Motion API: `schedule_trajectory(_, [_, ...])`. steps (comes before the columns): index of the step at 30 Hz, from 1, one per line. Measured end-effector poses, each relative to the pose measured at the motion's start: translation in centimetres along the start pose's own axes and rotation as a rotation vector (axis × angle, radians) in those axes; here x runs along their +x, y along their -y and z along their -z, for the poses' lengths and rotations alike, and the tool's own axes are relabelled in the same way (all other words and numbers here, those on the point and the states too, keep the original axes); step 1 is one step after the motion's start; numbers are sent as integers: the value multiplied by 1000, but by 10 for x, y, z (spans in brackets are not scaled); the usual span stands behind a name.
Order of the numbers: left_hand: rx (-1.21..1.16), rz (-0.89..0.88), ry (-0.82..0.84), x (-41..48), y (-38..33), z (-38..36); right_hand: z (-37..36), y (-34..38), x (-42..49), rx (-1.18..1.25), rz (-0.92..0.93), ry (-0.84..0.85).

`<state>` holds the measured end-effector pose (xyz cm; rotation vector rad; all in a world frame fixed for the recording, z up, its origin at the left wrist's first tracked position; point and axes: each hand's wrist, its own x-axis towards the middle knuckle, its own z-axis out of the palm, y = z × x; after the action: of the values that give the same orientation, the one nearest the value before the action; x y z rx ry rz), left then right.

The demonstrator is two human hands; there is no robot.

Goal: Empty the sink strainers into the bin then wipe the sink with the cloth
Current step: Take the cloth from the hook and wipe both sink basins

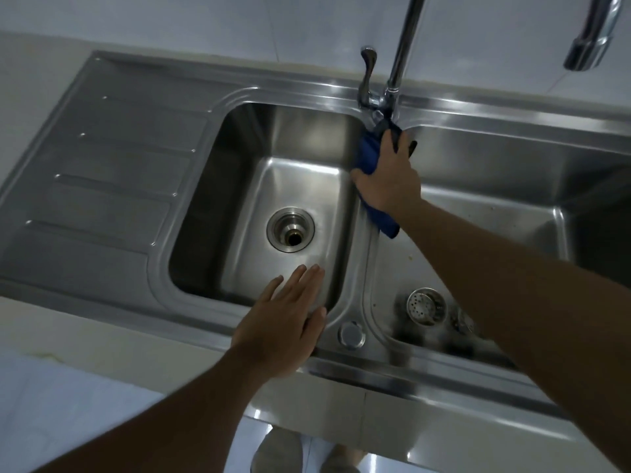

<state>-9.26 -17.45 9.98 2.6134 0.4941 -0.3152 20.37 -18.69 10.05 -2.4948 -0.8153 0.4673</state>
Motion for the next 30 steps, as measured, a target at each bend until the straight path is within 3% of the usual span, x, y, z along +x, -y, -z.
schedule_trajectory(4, [-3,-16,0,1,0,2,17,9,25,166,-164,60])
schedule_trajectory(8, [-7,-27,-8,1,1,1,4,10,-15,75,-84,-9])
schedule_trajectory(13, [-11,-38,2,4,2,0,-13,-1,-81,273,-115,-32])
schedule_trajectory(19, [-26,-21,-19,5,2,0,-16,-16,-148,396,-149,171])
schedule_trajectory(27, [-66,15,-45,6,-10,0,25,-52,-198,42,-48,618])
schedule_trajectory(30, [-51,-18,-48,8,-14,1,47,-75,-204,41,-103,670])
